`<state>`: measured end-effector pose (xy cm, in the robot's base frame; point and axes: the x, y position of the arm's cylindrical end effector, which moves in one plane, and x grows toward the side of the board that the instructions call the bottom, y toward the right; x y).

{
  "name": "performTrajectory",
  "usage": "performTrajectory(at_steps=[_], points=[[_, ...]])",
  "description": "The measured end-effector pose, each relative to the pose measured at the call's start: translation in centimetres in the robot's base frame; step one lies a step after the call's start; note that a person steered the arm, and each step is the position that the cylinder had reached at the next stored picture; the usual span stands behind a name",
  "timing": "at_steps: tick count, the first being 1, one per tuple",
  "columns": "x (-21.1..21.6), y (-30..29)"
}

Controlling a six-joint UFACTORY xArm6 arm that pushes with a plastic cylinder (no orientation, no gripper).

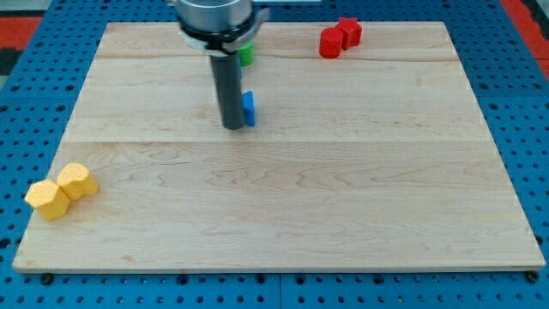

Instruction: Move the blue triangle close to blue cube

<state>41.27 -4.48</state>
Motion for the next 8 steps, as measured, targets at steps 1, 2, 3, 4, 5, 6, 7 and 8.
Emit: performTrajectory(at_steps=[1,2,3,4,5,6,7,8], points=[[-1.2,2.4],[-4.7,2.4],[-8.1,2.8],[-7.5,7.3],[-7.7,12.0],[-10.7,10.4],[-11.0,5.3],[-10.2,1.3]])
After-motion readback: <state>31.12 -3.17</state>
